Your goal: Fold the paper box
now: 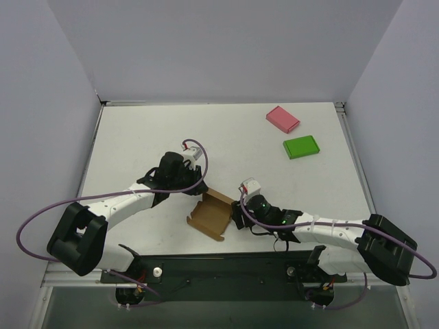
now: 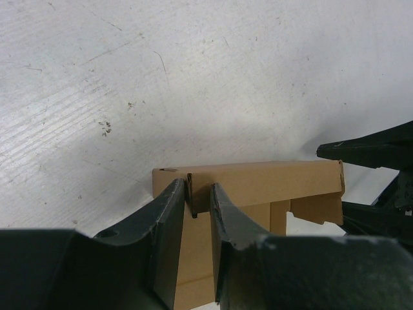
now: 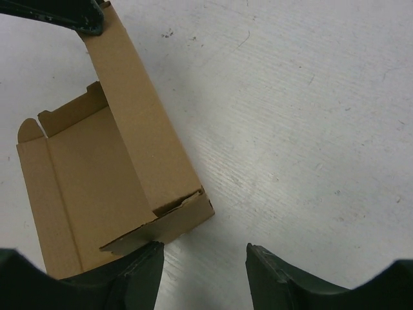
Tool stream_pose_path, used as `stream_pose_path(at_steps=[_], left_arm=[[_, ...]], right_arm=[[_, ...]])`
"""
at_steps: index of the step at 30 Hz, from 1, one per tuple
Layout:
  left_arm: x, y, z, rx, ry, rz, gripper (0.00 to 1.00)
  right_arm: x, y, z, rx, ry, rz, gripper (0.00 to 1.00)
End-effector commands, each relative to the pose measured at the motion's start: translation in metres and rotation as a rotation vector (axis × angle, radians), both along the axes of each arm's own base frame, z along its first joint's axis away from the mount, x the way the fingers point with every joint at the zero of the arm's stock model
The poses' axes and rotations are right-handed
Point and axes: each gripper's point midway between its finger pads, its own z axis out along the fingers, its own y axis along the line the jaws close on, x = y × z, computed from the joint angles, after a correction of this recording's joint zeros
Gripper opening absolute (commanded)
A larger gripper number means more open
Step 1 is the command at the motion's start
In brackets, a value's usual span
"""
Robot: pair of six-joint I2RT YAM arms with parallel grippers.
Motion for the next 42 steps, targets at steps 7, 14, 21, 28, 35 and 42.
stream_pose_path(at_steps=[7, 14, 21, 28, 35, 42], left_arm=[[-0.014, 0.008, -0.018, 0.075, 0.065, -0.028, 0.3], [-0.015, 0.008, -0.019, 0.08, 0.065, -0.039, 0.3], [-0.016, 0.008, -0.021, 0.086, 0.072, -0.046, 0.28], [-0.017, 0.009, -0.022, 0.089, 0.074, -0.046, 0.28], [-0.016, 0.008, -0.021, 0.089, 0.075, -0.047, 0.28], [-0.017, 0.008, -0.022, 0.088, 0.079, -0.049, 0.27]], right_arm=[[0.016, 0.029, 0.02, 0.063, -0.133, 0.088, 0.58], [0.023, 0.032, 0.023, 0.071, -0.191, 0.101, 0.57], [0.024, 0.041, 0.03, 0.107, -0.22, 0.135, 0.56], [0.022, 0.049, 0.037, 0.148, -0.226, 0.157, 0.57], [0.019, 0.052, 0.039, 0.178, -0.22, 0.173, 0.57], [0.017, 0.056, 0.042, 0.202, -0.225, 0.184, 0.57]])
